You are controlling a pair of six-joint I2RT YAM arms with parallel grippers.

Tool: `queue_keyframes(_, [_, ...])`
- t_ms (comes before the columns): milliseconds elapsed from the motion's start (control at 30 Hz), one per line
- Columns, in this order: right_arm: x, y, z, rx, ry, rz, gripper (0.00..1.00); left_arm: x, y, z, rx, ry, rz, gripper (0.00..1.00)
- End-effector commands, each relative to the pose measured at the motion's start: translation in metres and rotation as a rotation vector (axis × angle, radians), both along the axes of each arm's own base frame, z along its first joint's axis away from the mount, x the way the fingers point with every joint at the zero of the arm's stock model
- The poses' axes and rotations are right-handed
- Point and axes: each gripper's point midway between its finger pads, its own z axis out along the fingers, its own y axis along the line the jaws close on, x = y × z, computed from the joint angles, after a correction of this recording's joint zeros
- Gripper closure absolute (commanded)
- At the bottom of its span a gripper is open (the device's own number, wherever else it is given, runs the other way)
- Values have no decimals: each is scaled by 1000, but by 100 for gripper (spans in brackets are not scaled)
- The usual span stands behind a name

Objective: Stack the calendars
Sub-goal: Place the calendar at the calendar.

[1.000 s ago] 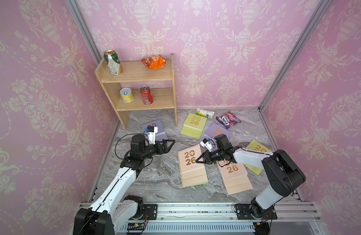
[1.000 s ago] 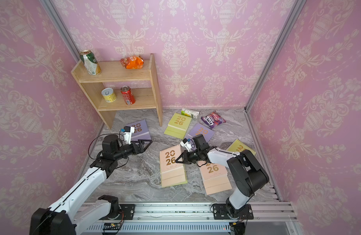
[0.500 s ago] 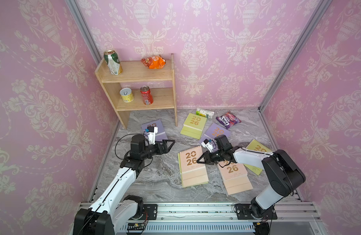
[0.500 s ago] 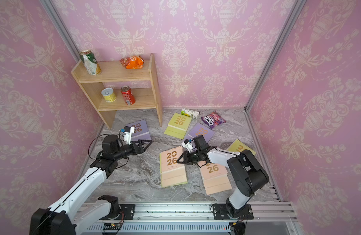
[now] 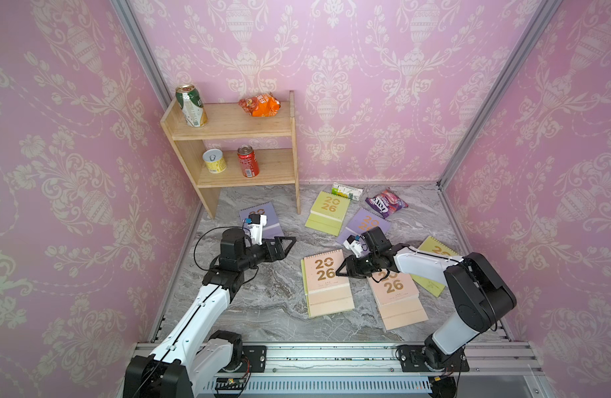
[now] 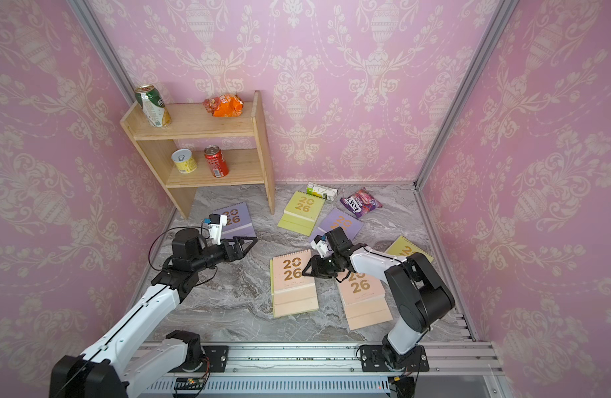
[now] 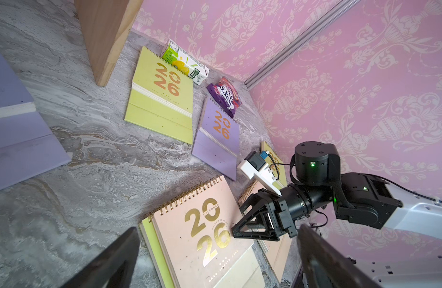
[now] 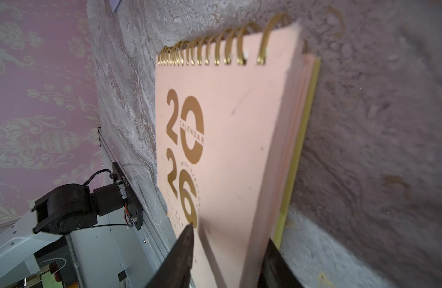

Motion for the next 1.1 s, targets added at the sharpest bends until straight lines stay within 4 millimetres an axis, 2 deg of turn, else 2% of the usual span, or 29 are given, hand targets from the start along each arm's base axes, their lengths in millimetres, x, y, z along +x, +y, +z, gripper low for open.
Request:
queue_keyframes(0, [4,-5,-3,-75,-26,6,59,-2,2,-5,27,-2,7,1])
queue_keyframes(533, [12,-8,-12,-200,-43,-15,58,-4,3,-6,31,5,11,1])
queue_keyframes(867, [14,-6,-8,-216,-71,-7,58,-3,3,-7,31,9,12,1])
queue_keyframes(1067, [19,-2,-3,-211,-91,1,58,-2,4,-18,42,42,18,1])
